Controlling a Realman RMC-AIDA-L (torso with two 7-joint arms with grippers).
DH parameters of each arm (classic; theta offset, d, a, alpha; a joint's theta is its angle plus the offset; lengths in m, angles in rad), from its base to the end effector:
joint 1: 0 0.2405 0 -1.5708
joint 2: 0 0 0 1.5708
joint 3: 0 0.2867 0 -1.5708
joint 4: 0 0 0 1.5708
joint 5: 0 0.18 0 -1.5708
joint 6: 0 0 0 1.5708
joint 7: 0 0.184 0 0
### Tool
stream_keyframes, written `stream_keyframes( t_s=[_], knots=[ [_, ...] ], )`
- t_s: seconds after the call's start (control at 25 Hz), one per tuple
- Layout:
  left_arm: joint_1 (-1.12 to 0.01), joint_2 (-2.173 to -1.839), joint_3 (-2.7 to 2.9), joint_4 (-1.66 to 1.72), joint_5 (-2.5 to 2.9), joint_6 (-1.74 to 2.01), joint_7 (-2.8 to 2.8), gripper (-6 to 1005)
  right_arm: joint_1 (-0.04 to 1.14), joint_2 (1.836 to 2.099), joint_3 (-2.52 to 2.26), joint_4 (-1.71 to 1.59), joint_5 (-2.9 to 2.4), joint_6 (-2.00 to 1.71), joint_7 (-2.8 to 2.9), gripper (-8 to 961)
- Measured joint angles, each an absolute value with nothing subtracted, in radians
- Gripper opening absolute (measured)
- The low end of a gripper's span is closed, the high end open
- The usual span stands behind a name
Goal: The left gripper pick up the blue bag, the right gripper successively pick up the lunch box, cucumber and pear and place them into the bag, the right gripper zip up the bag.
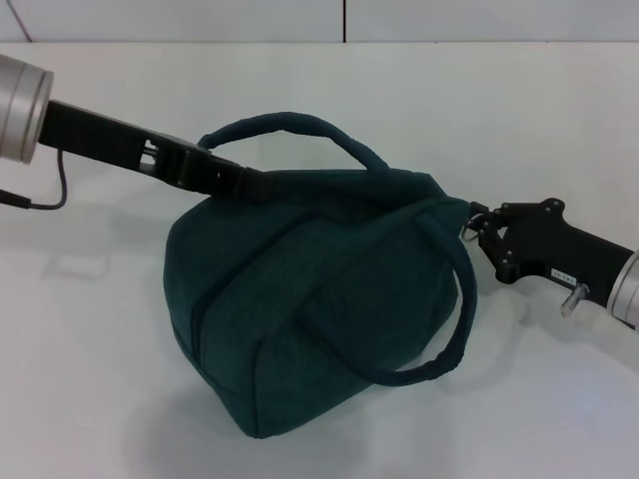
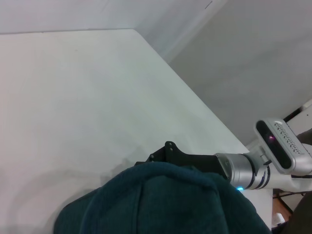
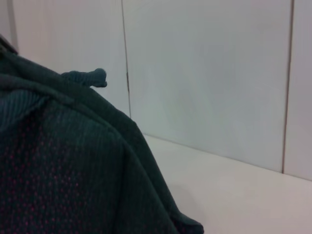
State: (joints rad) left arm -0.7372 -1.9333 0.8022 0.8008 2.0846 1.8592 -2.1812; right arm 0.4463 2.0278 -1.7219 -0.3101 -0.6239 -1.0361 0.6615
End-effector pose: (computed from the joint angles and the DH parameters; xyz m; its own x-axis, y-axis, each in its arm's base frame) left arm -0.1929 0.3498 0.0023 0.6586 0.7247 0.2025 0.6941 -0.6890 0.2084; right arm 0.2808 0.3446 -0.0936 0.8227 -0.1384 -0.5513 -0.4524 -0.7466 -0.4877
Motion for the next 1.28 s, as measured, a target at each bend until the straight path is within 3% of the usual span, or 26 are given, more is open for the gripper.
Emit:
stream_keyframes(
  t_s=[0.48,1.08,1.28],
  knots=[
    [-0.729,-1.934,0.802,0.799,2.084,1.859,-2.186,188,0.432,2.025,-1.719,-0.307,-0.622,-1.134,0.671,74],
    [-0.735,-1.921,0.798,0.8,2.044,1.852,-2.094,233,0.314,2.021,-1.713,-0.295,-0.624,-1.299,0.647,76],
    [-0.729,-1.92,0.782,0.799,2.003,1.851,-2.066,310,0.308,2.02,-1.708,-0.295,-0.622,-1.327,0.656,77]
  ],
)
